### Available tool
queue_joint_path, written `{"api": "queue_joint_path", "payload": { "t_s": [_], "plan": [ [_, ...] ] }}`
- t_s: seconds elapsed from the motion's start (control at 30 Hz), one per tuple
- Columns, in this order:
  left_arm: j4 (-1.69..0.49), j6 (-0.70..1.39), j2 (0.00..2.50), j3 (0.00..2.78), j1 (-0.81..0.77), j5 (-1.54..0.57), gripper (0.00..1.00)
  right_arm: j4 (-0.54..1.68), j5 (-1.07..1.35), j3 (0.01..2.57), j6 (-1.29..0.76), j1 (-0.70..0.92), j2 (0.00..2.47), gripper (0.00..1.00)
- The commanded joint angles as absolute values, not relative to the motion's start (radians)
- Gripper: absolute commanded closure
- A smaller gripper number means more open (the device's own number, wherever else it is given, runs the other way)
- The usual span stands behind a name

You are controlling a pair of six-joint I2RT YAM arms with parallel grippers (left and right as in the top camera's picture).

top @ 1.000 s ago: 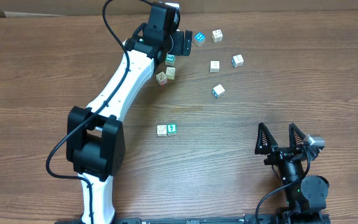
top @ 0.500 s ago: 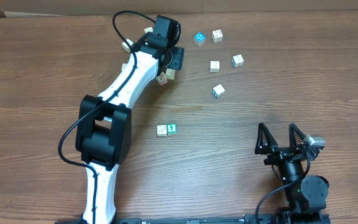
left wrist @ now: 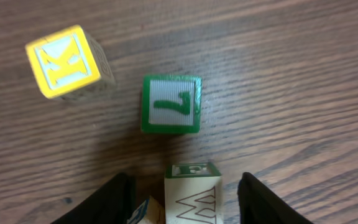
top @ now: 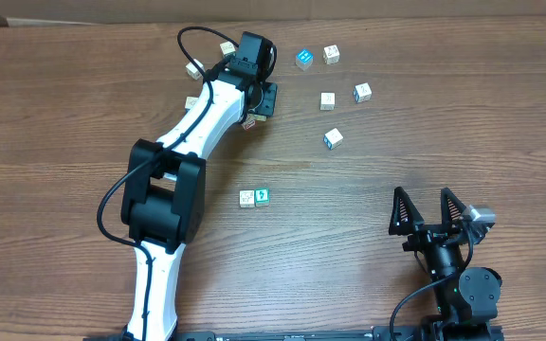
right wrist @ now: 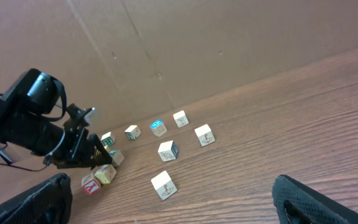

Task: Form a circle
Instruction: 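Lower the left gripper onto the white triangle-picture block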

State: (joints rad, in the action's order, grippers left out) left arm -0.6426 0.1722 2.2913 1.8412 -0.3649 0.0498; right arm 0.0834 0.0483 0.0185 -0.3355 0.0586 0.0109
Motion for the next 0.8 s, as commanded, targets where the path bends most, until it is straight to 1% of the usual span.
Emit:
{"api": "queue_joint_path", "payload": {
  "t_s": [0.0, 0.13, 0.3, 0.77],
  "plan": [
    [-0.655, 0.183, 2.302, 1.852, -0.374, 0.051, 0.49, 0.081, 0.054, 0.008, -0.324, 0.051, 0.003, 0.0],
    [-0.659, 0.184, 2.302, 1.852, -0.38, 0.052, 0.5, 0.081, 0.054, 0.008, -0.324, 0.051, 0.003, 0.0],
    [-0.655, 0.196, 2.302, 1.852, -0.383, 0.051, 0.56, 0.081, 0.054, 0.008, -0.324, 0.051, 0.003, 0.0],
    [-0.657, 0.207, 2.302, 1.838, -0.387, 0.056, 0.54, 0.081, 0.054, 0.008, -0.324, 0.051, 0.003, 0.0]
  ]
}}
